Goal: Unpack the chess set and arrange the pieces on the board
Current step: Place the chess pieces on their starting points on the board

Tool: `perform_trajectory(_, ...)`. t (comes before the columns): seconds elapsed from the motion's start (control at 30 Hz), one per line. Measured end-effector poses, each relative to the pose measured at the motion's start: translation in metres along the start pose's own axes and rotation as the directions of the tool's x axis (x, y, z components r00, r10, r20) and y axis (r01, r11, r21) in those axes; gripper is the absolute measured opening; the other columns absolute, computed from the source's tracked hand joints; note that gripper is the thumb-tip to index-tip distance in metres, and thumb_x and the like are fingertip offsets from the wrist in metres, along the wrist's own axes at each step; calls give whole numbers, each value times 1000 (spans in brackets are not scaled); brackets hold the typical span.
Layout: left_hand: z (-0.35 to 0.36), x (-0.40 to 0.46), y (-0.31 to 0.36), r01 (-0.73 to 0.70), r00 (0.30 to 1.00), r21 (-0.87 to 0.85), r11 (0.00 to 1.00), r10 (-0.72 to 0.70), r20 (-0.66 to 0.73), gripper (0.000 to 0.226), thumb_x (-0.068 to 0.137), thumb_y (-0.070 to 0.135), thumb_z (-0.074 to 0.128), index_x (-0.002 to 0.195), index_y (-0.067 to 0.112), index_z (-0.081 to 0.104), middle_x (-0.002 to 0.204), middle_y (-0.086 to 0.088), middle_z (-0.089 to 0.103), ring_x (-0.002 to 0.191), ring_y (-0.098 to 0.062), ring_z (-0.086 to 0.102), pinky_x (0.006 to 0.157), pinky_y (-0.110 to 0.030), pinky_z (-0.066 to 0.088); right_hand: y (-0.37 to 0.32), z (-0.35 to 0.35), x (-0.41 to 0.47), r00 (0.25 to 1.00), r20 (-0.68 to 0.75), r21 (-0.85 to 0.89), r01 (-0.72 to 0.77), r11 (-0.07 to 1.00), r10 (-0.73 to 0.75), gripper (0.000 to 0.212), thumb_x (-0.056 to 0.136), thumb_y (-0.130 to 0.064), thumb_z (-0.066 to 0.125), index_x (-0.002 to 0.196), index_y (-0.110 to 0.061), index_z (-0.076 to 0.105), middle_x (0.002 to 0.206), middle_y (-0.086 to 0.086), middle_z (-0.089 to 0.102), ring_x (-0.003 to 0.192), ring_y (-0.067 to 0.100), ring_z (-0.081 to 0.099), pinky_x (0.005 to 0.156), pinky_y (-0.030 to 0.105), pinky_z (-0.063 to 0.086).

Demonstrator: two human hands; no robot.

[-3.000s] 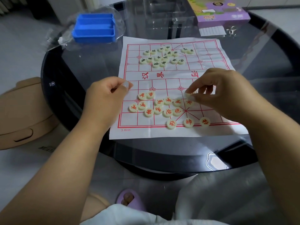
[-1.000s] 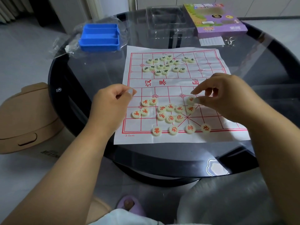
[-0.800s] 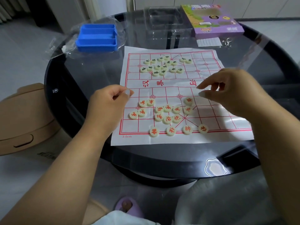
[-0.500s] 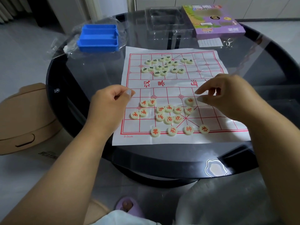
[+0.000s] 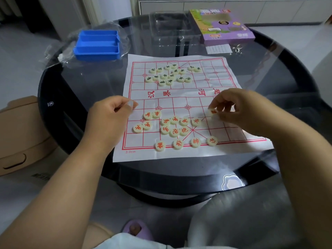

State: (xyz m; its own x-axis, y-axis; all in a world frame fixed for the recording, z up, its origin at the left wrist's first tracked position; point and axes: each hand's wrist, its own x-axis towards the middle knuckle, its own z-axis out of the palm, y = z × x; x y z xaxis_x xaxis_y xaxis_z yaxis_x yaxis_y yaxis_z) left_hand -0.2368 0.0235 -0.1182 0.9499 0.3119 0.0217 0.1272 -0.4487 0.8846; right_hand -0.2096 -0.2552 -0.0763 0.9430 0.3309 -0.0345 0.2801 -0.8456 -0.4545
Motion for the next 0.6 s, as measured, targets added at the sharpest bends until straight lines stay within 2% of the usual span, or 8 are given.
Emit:
perform_trajectory(0.13,1,-2,3,2,1000,6,1000,-2,-8,15,95,31,56,94,25,70,92,15,70,72,-10,70,63,-35,59,15,-14,-22,998,56,18,30,999,-31,19,79,-23,72,87,-38,63,83,-17,61,73,-7,54,60,11,41)
perform_trajectory(0.27,3,-4,5,10,1000,7,1000,-10,-15,15,95,31,56,93,25,70,90,15,70,71,-11,70,64,-36,59,24,-16,-34,990,136,30,34,999,-38,18,76,-28,75,82,-42,65,86,-18,63,79,-4,55,67,18,43)
perform_trajectory(0.43,3,-5,6,0,1000,23,1000,0,-22,16,96,29,55,96,22,70,92,14,69,74,-11,69,65,-35,58,19,-11,-35,979,193,-14,69,998,-65,24,77,-27,73,83,-47,62,92,-20,58,81,-3,53,65,9,37)
perform_trajectory(0.6,3,-5,6,-2,1000,24,1000,2,-21,16,96,29,55,95,23,70,91,15,69,73,-11,69,63,-32,57,19,-9,-34,976,207,-44,78,996,-67,20,78,-30,73,89,-45,64,98,-19,58,86,0,53,67,8,37)
